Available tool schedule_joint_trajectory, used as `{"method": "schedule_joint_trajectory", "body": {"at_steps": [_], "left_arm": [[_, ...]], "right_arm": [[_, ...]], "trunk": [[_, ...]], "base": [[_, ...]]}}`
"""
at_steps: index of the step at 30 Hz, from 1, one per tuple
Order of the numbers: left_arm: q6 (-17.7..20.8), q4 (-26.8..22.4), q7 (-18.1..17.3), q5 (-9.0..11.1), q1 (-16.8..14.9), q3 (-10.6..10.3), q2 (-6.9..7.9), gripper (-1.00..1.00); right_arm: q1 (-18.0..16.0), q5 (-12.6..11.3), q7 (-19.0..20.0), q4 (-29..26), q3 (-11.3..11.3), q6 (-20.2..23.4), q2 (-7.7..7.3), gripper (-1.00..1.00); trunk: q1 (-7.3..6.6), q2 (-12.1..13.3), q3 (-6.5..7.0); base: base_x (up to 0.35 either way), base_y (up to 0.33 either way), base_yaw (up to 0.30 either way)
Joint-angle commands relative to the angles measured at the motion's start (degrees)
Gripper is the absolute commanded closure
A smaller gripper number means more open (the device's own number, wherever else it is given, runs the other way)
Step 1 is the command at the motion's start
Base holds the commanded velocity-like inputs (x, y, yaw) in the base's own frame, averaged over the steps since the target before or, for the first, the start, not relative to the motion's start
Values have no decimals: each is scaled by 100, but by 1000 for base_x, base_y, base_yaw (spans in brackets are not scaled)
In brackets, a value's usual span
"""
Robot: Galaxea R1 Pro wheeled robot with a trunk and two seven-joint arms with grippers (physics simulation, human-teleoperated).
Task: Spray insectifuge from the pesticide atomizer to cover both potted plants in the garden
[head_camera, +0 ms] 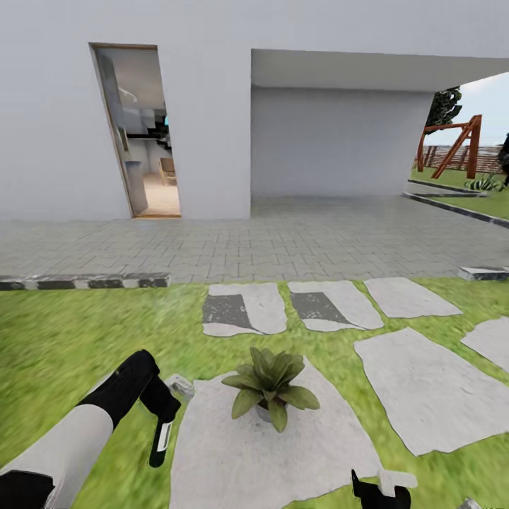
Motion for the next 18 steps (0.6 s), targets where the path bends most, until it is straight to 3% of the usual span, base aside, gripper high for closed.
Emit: {"method": "schedule_joint_trajectory", "body": {"at_steps": [1,9,13,16,18], "left_arm": [[37,-14,-56,-44,-7,-19,9,100],[49,-5,-60,-36,-2,-39,7,100],[29,47,-64,-38,39,-51,15,100],[-2,70,-93,-214,59,-52,16,100],[-21,73,-302,-434,73,-57,16,100]], "right_arm": [[-5,-48,16,6,5,-21,1,-100],[-5,-48,16,10,5,-21,1,-100],[-5,-37,37,14,7,-21,1,-100],[-5,-24,57,15,13,-21,1,-100],[-5,-22,65,15,20,-21,-3,-100]], "trunk": [[2,-2,-6],[2,-2,-6],[2,-2,-6],[2,-2,-6],[2,-2,-6]], "base": [[297,0,-300],[330,0,-292],[200,0,-77],[22,0,-6],[4,0,-1]]}}
